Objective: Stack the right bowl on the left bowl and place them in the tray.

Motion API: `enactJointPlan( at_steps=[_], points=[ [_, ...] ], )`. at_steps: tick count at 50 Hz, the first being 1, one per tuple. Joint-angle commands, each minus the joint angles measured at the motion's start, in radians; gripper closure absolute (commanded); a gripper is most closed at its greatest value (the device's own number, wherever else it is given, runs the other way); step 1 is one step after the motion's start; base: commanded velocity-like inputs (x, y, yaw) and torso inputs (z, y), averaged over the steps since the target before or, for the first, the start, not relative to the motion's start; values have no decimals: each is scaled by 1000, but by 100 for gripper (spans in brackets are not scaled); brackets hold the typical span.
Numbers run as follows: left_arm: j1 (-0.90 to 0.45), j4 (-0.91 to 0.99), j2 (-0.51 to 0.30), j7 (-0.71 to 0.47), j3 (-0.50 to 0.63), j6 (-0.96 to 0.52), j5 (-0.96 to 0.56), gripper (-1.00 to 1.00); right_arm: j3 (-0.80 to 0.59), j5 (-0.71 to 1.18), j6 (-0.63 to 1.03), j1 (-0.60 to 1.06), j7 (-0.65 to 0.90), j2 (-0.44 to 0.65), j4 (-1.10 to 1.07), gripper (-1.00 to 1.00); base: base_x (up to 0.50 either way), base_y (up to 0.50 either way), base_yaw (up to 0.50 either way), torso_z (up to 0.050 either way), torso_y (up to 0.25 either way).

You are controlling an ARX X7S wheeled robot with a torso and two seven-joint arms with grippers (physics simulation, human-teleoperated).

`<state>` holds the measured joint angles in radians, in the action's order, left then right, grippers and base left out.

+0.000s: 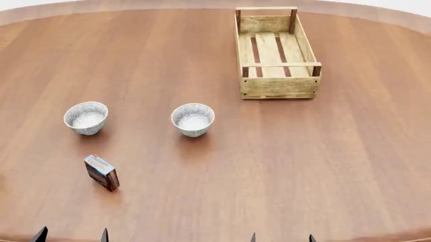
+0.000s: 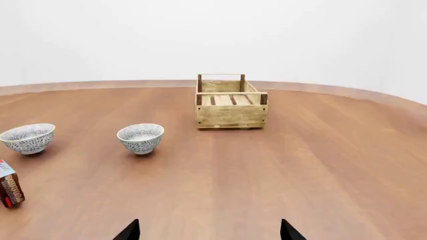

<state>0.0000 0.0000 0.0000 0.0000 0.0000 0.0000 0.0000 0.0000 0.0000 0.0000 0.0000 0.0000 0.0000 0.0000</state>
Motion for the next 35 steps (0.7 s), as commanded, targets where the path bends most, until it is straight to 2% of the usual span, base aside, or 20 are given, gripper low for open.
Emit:
enactJointPlan(
  at_steps=[1,17,18,35],
  points=[
    [0,0,-16,-19,19,-2,-15,-100,-18,16,4,0,21,16,-3,-100,0,0,0,0,0],
    [-3,-13,-55,-56,62,23,-68,-100,-65,61,-3,2,70,54,6,-100,0,0,0,0,0],
    [0,-10,-9,-5,8,18,-23,-100,-10,15,1,-1,15,9,4,-100,0,0,0,0,0],
    [-7,-33,-55,-60,68,18,-61,-100,-67,66,-8,4,67,54,23,-100,0,0,0,0,0]
  ],
)
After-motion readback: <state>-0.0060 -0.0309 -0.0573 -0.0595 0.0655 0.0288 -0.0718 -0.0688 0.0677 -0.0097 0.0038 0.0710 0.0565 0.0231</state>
